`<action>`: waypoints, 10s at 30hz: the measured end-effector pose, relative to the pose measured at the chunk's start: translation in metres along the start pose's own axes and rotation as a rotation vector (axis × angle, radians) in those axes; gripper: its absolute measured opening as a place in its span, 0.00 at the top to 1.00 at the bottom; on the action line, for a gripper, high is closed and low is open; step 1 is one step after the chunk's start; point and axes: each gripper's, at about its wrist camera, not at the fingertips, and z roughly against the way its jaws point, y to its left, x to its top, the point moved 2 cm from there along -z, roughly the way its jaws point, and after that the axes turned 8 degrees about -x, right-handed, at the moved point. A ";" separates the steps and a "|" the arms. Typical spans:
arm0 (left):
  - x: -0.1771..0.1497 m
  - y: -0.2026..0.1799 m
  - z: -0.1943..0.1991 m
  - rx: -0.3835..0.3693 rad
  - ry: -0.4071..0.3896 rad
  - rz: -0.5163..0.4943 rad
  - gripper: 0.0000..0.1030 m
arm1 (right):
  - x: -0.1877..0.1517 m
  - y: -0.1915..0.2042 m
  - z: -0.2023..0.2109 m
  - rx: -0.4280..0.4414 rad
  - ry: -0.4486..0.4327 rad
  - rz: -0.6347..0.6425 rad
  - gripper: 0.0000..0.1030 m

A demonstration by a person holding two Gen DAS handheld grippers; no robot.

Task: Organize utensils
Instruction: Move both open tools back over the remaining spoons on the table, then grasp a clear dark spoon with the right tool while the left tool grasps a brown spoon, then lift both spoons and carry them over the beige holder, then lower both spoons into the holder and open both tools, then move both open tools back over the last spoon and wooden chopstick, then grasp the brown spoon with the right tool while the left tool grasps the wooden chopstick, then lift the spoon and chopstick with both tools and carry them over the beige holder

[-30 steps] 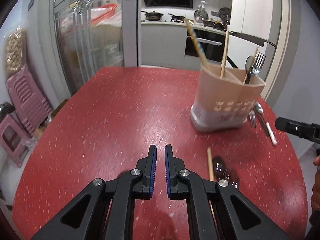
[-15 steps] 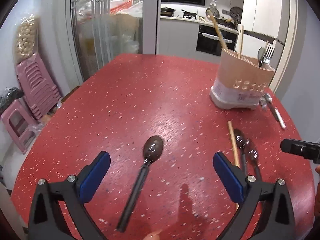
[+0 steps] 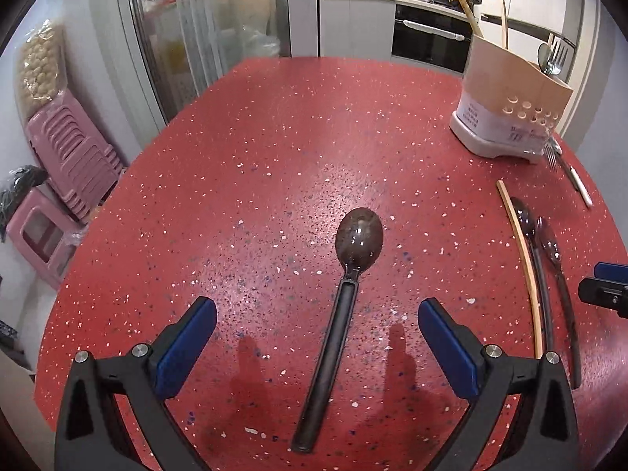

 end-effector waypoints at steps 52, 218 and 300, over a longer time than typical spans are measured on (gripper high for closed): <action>0.033 -0.037 -0.023 -0.156 0.226 -0.188 0.65 | 0.018 0.022 -0.025 0.018 0.064 0.117 0.88; 0.013 -0.044 0.021 -0.044 -0.070 0.014 0.00 | 0.026 0.007 -0.012 -0.021 0.043 -0.099 0.35; 0.071 -0.154 0.023 -0.312 -0.042 -0.047 0.70 | 0.030 -0.085 0.087 0.221 -0.265 -0.082 0.88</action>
